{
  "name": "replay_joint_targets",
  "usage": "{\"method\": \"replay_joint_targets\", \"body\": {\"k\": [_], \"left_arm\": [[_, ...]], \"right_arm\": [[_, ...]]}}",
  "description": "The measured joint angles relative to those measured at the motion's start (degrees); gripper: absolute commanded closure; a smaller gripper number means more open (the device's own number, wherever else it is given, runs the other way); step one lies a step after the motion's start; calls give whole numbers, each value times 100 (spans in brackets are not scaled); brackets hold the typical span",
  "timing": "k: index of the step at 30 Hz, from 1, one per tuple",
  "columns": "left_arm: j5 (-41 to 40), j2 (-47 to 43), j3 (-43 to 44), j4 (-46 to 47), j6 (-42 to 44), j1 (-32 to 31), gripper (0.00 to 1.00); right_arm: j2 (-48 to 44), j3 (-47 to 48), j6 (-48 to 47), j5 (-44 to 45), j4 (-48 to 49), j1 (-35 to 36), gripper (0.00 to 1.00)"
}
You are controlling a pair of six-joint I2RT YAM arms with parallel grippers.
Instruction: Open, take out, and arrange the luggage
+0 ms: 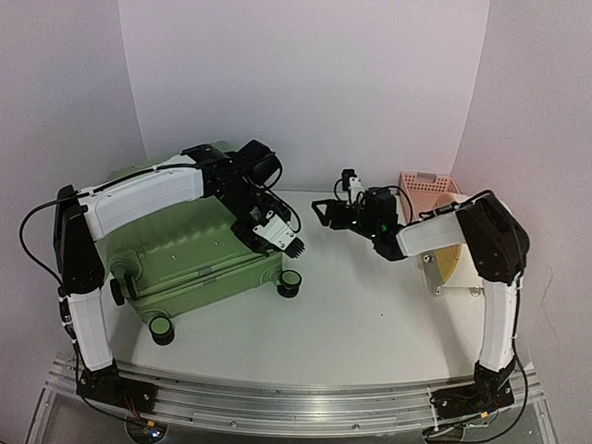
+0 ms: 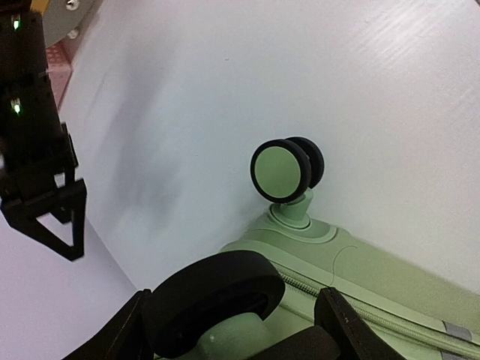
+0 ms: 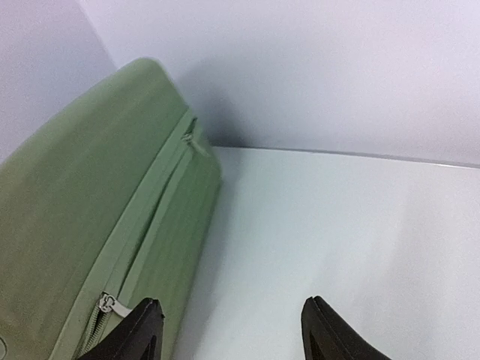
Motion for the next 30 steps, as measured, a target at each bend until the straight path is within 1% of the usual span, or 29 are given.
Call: {"method": "replay_joint_targets", "body": {"k": [1,2,3,6,8,9,10,11,12,13,14,15,16,17,20,21,24,26,27,30], "left_arm": [[17,72,-2,328,-190,0,100],[17,90,-2,407,-238,0,100],[17,170,-28,789,-424,0,100],[0,437,-11,1556,-767,-4,100],[-68,754,304,1799,-1003,-9,100],[-140,1029,669,1888,-1182,-15,100],[-197,1204,876,1971,-1276,-17,95],[-354,1683,1438,2210,-1521,-17,88],[-422,1856,1609,2367,-1609,-24,70],[-487,2120,1910,2487,-1628,-22,37],[-656,2356,2142,2778,-1814,-46,24],[-684,2404,2173,2852,-1845,-50,7],[-719,2522,2245,3093,-2068,-72,2],[-645,2573,2271,3233,-2142,-76,1],[-514,2662,2376,3442,-2483,-125,0],[-444,2660,2411,3499,-2568,-149,0],[-297,2636,2649,3515,-2684,-195,0],[-229,2566,2848,3471,-2715,-216,0],[-210,2518,2881,3458,-2730,-216,0],[-166,2087,2811,3198,-2796,-168,0]], "right_arm": [[-343,-321,20,197,-48,-151,32],[-398,-367,15,232,-57,-173,32],[-750,-562,20,487,-260,-240,32],[-1392,-737,66,905,-804,-203,32],[-1729,-791,107,1062,-1099,-155,32],[-1910,-817,138,1113,-1281,-138,32],[-2031,-837,164,1150,-1405,-125,31],[-2234,-863,208,1193,-1641,-107,31],[-2315,-872,223,1204,-1727,-98,30],[-2413,-881,278,1397,-1867,-98,29],[-2540,-887,295,1574,-2017,-240,28],[-2579,-894,319,1628,-2098,-284,26],[-2643,-898,372,1759,-2293,-363,26],[-2686,-903,396,1784,-2441,-374,25],[-2905,-933,529,1934,-2830,-385,24],[-3049,-935,564,1978,-2931,-387,21],[-3331,-929,640,1976,-2992,-398,19],[-3504,-815,664,1937,-2997,-378,10],[-3523,-756,660,1934,-2997,-356,2],[-3541,-337,498,2087,-3064,-160,2]]}}
